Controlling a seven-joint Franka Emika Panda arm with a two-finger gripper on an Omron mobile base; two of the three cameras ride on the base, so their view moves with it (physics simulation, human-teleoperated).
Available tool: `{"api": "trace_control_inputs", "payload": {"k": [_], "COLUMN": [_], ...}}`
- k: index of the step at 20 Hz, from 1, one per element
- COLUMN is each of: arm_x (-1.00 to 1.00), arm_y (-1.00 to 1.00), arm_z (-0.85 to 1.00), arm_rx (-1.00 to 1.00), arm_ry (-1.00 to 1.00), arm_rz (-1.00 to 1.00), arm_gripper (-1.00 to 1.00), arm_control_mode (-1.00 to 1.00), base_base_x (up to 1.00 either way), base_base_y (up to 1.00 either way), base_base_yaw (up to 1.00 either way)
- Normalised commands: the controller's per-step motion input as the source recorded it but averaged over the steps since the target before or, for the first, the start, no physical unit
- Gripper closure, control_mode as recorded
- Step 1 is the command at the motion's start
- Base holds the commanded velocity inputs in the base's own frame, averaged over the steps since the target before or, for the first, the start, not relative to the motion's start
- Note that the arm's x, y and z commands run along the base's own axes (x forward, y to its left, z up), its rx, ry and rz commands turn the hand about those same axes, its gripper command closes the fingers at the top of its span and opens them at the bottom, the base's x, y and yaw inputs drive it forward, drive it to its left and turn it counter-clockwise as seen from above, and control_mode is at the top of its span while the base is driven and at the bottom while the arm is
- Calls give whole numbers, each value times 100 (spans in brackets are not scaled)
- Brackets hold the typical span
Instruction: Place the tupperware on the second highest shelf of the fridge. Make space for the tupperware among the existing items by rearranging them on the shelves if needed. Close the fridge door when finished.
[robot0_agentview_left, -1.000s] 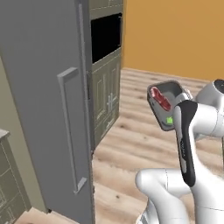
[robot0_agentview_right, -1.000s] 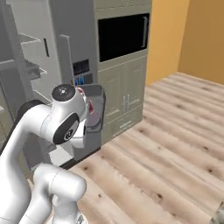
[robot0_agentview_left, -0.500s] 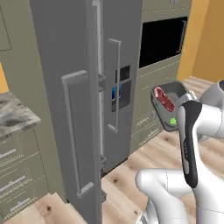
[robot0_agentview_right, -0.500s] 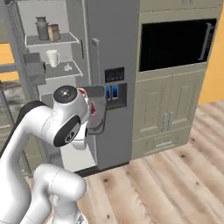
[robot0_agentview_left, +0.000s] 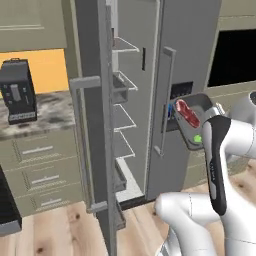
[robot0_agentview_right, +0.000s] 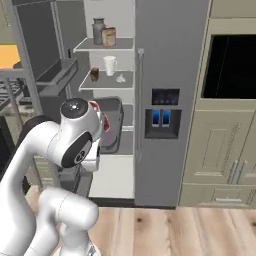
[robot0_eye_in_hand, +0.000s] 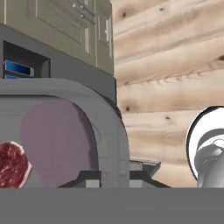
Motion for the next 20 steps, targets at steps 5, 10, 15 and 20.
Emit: {"api": "trace_control_inputs", "payload": {"k": [5,10,15,20], "arm_x": [0,0,0,0], "arm_y": [0,0,0,0], "arm_z": [0,0,0,0], "arm_rx": [0,0,0,0], "arm_ry": [0,0,0,0], "arm_rz": [0,0,0,0], "arm_gripper": [100,100,100,100], "arm_control_mode": [100,100,100,100], "base_base_x": [17,26,32,5], "base_base_y": [-46,-34,-59,-89], "base_base_yaw": [62,56,45,30]}}
